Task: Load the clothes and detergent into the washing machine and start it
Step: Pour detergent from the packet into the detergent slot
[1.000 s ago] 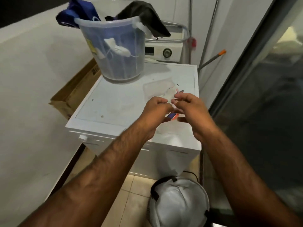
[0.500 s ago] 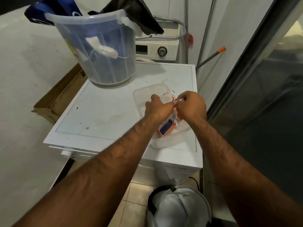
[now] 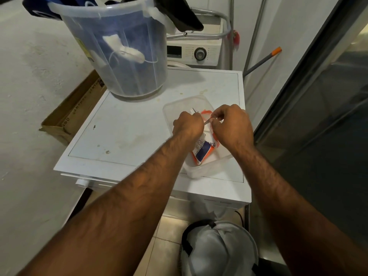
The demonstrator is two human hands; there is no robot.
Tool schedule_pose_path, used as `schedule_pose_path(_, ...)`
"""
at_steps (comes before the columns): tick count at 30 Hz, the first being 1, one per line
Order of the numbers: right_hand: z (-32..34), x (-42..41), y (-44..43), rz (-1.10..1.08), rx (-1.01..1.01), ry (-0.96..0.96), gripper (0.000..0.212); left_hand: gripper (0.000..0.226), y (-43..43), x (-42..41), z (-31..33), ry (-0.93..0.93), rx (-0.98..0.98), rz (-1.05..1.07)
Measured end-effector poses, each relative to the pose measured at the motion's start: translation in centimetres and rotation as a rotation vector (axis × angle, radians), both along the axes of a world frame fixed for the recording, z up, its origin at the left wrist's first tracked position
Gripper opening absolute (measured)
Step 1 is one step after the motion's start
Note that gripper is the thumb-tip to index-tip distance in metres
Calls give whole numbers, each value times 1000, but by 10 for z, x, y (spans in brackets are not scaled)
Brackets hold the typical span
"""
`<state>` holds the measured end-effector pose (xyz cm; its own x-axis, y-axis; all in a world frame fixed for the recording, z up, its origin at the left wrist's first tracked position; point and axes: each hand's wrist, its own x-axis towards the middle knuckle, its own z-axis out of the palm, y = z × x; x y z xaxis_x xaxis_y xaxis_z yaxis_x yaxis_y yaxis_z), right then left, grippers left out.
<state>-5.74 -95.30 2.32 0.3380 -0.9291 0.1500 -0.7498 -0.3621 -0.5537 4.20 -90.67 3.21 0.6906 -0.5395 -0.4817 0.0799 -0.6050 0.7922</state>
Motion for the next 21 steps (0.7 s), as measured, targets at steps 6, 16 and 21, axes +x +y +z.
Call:
schedule_pose_path(6, 6, 4, 0, 30, 60, -7, 18, 19, 11, 6, 7, 213, -149, 142)
schedule_pose_path(16, 38, 6, 9, 26, 175, -148, 10, 38, 28, 17, 44, 259, -235, 66)
schedule_pose_path(21, 60, 15, 32, 59, 97, -140, 14, 33, 47, 21, 60, 230, -293, 54)
